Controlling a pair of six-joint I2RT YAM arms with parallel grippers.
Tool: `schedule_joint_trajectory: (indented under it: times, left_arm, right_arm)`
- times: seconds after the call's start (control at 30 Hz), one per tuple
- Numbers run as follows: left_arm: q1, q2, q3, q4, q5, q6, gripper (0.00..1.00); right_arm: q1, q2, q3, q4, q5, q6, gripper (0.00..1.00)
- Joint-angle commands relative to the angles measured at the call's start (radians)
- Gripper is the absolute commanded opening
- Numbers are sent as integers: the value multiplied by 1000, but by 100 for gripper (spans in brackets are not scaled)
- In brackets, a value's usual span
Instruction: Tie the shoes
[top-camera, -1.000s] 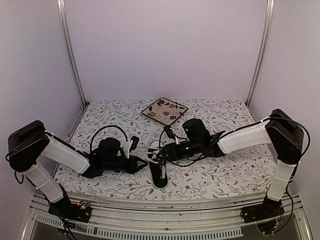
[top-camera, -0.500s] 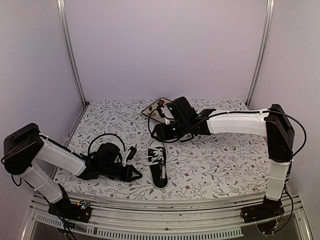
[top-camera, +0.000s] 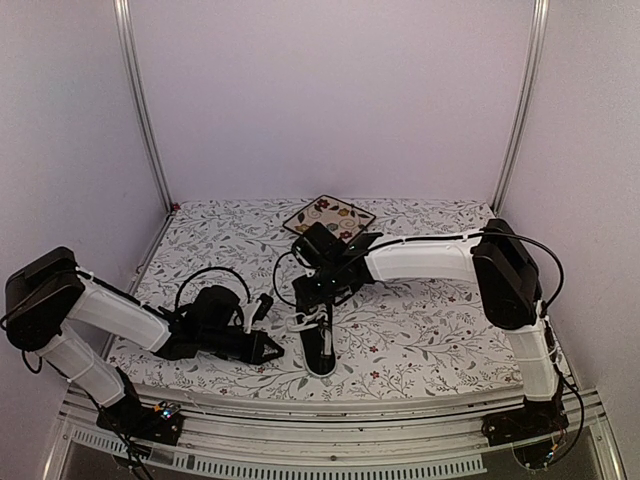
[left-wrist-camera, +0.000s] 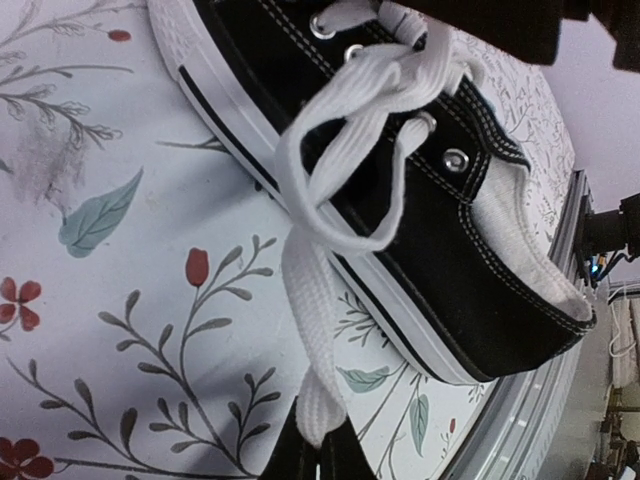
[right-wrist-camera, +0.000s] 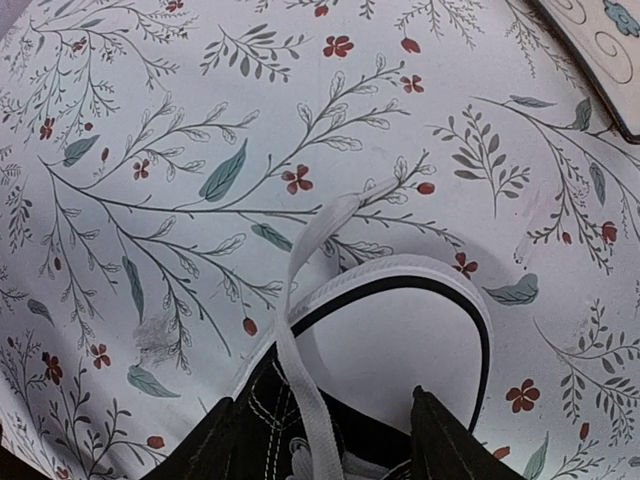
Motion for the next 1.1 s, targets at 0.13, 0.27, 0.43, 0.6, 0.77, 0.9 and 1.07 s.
schedule_joint_trajectory:
  times: [0.13,0.27,0.43,0.6,0.77,0.9,1.07]
  left_arm:
    - [-12,-9,2,-12,6,-5,0]
    - [-12,-18,9,-22,-7,-11,0]
    - [-12,-32,17,-36,-21,-17,0]
    - [-12,-34,42,-44,-35,-23,0]
    - [-8,-32,57,-44,-62,-26,0]
    - [18,-9,66,-33,-61,-40,0]
    - [32,13,80,-1,-27,-51,0]
  right_arm:
    - [34,57,39,-94,213,0,35]
    - [33,33,22,-111,297,36,15]
    - [23,-40,-35,-109,350,101,2]
    - [-18,-190,-191,-23,277,177,2]
    - [-58,-356,-374,110,165,222,2]
    - [-73,-465,-504,253,38,221,2]
    - [-73,-442,-511,255,-53,228,4]
